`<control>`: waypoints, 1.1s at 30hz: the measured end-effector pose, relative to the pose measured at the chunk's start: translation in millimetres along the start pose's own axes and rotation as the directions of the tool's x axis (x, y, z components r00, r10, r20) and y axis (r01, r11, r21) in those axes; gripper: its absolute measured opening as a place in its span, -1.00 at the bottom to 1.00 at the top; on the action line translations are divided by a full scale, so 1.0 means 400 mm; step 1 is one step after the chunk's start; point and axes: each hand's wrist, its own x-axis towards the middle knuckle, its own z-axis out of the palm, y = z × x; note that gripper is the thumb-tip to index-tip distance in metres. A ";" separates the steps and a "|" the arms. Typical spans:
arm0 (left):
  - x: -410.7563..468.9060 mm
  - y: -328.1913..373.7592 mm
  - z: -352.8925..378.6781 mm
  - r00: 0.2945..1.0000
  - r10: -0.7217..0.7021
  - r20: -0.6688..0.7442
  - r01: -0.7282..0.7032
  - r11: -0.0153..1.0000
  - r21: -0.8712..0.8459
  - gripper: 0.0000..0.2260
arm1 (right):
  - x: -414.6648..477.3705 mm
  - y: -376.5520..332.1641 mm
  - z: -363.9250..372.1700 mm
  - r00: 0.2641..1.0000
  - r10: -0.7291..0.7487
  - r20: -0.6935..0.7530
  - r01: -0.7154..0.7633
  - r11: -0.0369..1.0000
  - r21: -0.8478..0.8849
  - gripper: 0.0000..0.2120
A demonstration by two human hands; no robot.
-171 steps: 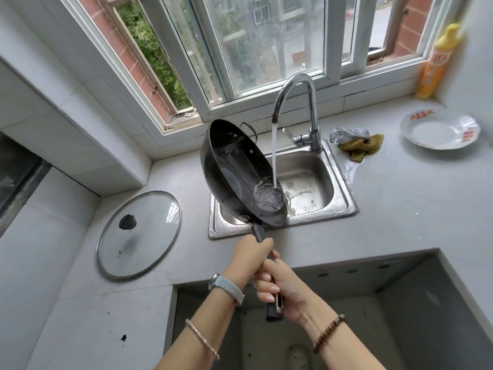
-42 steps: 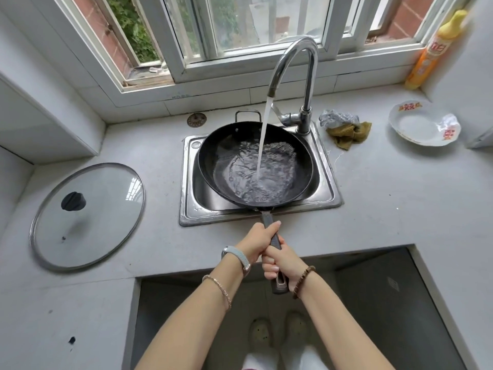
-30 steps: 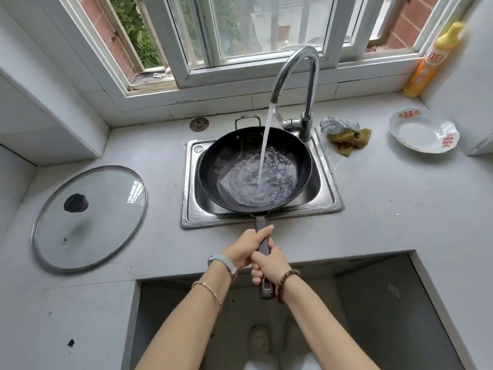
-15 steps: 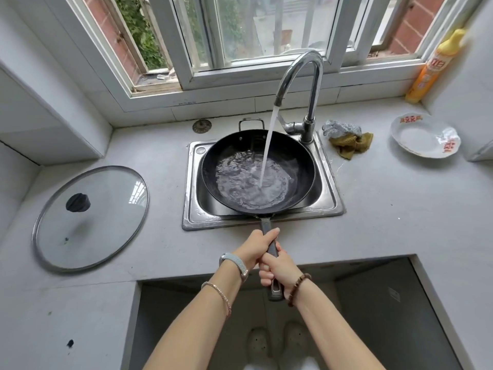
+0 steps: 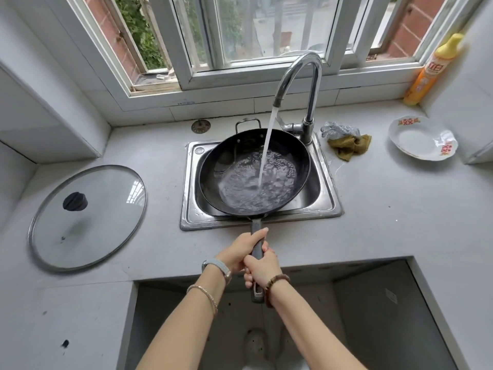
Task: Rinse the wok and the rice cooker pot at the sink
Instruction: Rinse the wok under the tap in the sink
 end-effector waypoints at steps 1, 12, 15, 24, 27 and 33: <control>0.001 -0.002 -0.007 1.000 0.000 0.016 0.001 1.000 -0.023 -0.59 | -0.001 0.003 0.009 1.000 -0.005 -0.010 0.005 1.000 -0.010 -0.75; -0.001 0.009 0.038 0.993 0.054 -0.105 -0.040 0.990 0.136 -0.58 | -0.006 -0.008 -0.050 0.992 0.034 0.120 -0.046 0.993 0.106 -0.84; 0.001 0.016 0.071 0.984 0.078 -0.157 -0.046 0.979 0.197 -0.60 | -0.014 -0.016 -0.083 0.981 0.030 0.190 -0.065 0.982 0.178 -0.83; -0.003 0.020 0.070 0.991 0.048 -0.121 -0.026 0.984 0.177 -0.61 | -0.012 -0.016 -0.083 0.989 0.030 0.147 -0.049 0.991 0.124 -0.83; -0.007 0.012 0.031 0.998 0.017 -0.060 -0.010 0.994 0.107 -0.58 | -0.002 -0.007 -0.038 0.998 0.019 0.067 -0.021 0.999 0.043 -0.83; -0.019 0.011 0.002 1.000 -0.005 -0.003 0.005 1.000 -0.019 -0.66 | 0.000 0.002 0.008 1.000 -0.015 -0.018 0.014 0.999 -0.037 -0.78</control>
